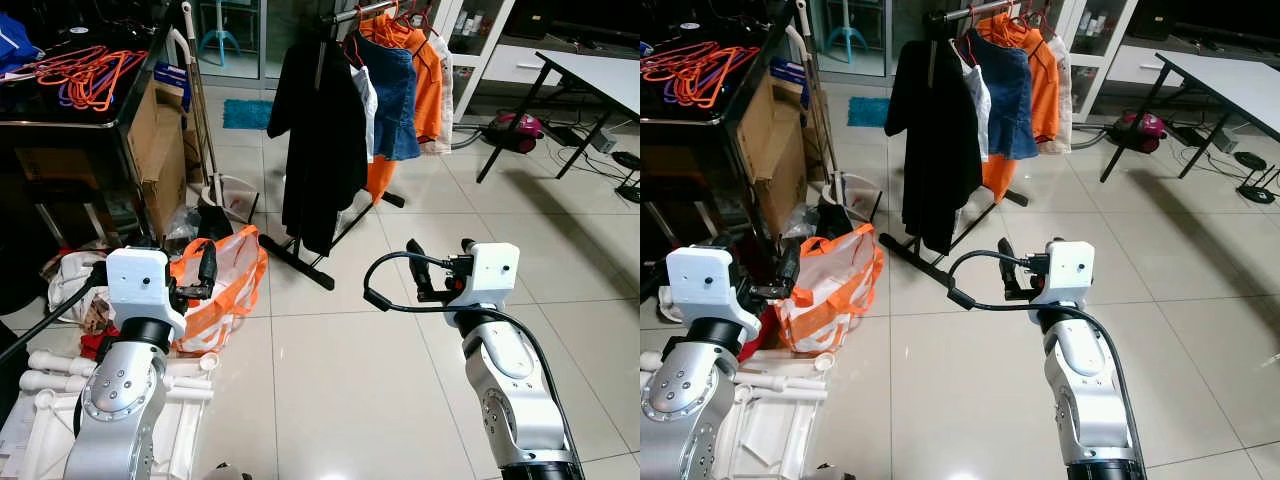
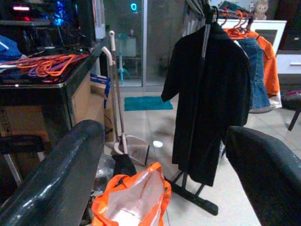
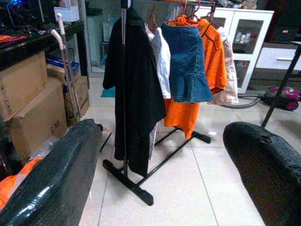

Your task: Hang hanger

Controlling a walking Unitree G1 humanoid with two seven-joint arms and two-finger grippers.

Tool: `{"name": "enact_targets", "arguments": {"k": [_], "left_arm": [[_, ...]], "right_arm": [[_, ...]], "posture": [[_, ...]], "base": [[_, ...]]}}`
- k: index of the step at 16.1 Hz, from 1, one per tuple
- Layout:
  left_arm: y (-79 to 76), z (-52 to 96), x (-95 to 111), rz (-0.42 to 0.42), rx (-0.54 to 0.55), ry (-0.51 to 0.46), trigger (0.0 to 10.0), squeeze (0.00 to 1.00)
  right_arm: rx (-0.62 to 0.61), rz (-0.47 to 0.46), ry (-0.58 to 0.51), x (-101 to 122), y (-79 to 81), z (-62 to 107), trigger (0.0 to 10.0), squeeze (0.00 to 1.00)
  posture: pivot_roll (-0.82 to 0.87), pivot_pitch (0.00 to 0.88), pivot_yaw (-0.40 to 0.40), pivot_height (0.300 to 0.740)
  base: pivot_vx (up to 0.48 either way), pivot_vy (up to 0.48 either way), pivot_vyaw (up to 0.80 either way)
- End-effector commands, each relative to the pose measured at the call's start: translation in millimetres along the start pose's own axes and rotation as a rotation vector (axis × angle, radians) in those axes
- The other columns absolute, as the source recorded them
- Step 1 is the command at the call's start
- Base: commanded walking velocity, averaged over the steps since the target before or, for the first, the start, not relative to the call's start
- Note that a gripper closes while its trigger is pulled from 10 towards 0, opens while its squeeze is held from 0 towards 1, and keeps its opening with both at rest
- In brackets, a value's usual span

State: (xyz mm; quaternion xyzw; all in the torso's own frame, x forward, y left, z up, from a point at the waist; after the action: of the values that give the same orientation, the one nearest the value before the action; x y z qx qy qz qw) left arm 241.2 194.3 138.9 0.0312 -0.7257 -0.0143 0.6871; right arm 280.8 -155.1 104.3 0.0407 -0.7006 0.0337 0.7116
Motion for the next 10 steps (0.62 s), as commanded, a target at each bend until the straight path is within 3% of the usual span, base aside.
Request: {"name": "enact_targets", "arguments": {"k": [1,2,3,4,5,6,7,9,10], "left_arm": [[-3.1,-1.0,-1,0.001,-0.005,0.003,10.0,0.0],[-3.1,-1.0,-1,0.001,-0.005,0.003,10.0,0.0],[-3.1,-1.9,0,-0.002,-0.007,-0.003,10.0,0.0],[14.3,-6.7,3,0.007,0.073,-0.013,10.0,0.0],[15.4,-6.5,3,0.008,0.081,-0.015,10.0,0.0],[14.3,-6.5,4,-0.005,0.078,-0.025,10.0,0.0],[12.5,-6.9,6,-0.022,0.064,-0.04,10.0,0.0],[6.2,-8.9,12,-0.048,0.013,-0.078,10.0,0.0],[2.9,-9.0,13,-0.059,-0.014,-0.084,10.0,0.0]], "right_arm": [[-0.029,-0.008,-0.005,2,-6.9,1.4,10.0,0.0],[-0.029,-0.008,-0.005,2,-6.9,1.4,10.0,0.0],[-0.036,0.0,-0.007,2,-8.0,0.7,10.0,0.0],[-0.035,-0.041,-0.086,15,-18.5,6.9,10.0,0.0],[0.0,-0.053,-0.096,18,-15.7,8.4,10.0,0.0],[-0.027,0.046,-0.065,15,-16.0,5.2,10.0,0.0],[-0.025,0.072,-0.089,17,-14.9,3.6,10.0,0.0],[-0.019,0.02,-0.1,20,-13.7,1.9,10.0,0.0],[-0.046,0.001,-0.091,19,-18.8,2.5,10.0,0.0]], "posture": [[0.03,0.0,-0.089,0.74],[0.03,0.0,-0.089,0.74],[0.0,0.0,0.0,0.74],[0.01,0.0,-0.069,0.74],[0.01,0.0,-0.071,0.74],[0.01,0.0,-0.074,0.74],[0.01,0.0,-0.076,0.74],[0.0,0.0,-0.075,0.74],[0.0,0.0,-0.076,0.74]], "base": [[0.0,0.0,0.0],[0.0,0.0,0.0],[0.0,0.0,0.0],[0.0,0.0,0.0],[0.0,0.0,0.0],[0.0,0.0,0.0],[0.0,0.0,0.0],[0.0,0.0,0.0],[0.334,0.0,-0.8]]}}
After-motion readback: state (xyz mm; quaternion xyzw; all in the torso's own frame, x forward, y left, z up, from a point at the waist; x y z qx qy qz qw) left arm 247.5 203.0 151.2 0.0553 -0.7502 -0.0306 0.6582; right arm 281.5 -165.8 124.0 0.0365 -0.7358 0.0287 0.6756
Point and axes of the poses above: a point about 5 cm out from each wrist's last joint towards the gripper, its own z axis pointing back from the gripper into the wrist, its own x axis along the axis of the wrist's last joint, y = z × x, the point moved 1 cm from there along -z, pointing out of the wrist towards the gripper, and after that the axes turned 3 degrees about z, right-handed, at the moved point
